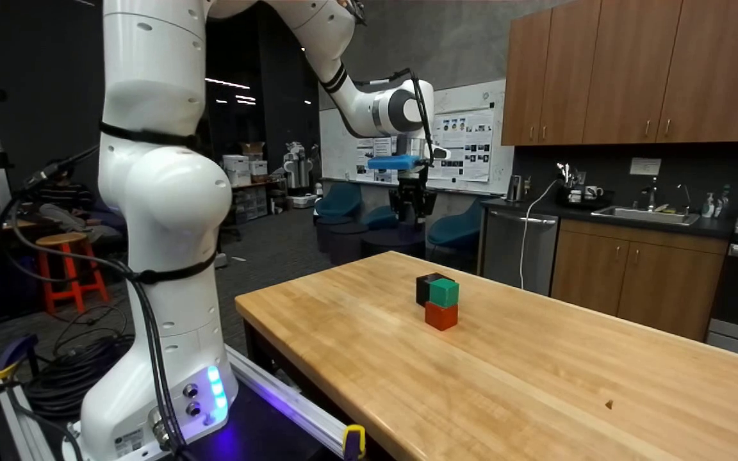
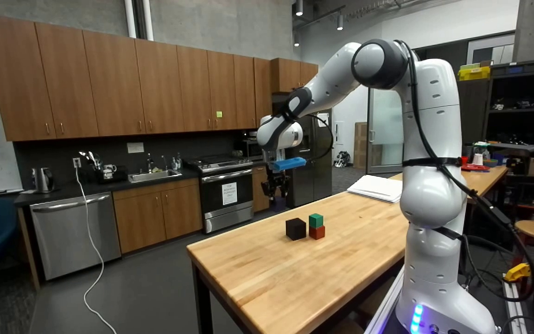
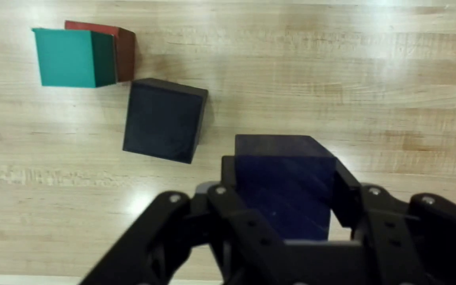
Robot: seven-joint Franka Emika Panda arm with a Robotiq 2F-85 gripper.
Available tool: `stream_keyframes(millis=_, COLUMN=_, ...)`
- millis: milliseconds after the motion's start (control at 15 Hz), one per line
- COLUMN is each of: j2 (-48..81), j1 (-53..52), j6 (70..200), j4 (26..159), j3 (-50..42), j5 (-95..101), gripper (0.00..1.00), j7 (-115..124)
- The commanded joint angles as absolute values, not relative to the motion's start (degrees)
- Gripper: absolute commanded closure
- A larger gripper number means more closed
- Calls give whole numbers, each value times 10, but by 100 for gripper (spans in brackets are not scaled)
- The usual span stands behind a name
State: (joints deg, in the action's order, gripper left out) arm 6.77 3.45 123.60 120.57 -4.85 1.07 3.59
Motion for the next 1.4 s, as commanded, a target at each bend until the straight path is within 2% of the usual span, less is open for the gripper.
stream_keyframes(millis=0, j2=18, j1=48, j6=1253, j4=1260, j3=-58, j5=20, gripper=70, j7=26)
stream_keyframes(millis=667, j2=9, j1=67, j6=1332, j4=1326, j3=-74, j5=36, gripper=70, j7=19)
stream_keyframes(millis=1333, j2=21, j1=74, j6=1350, j4=1335, j3=-85, j5=56, gripper=70, j7=43)
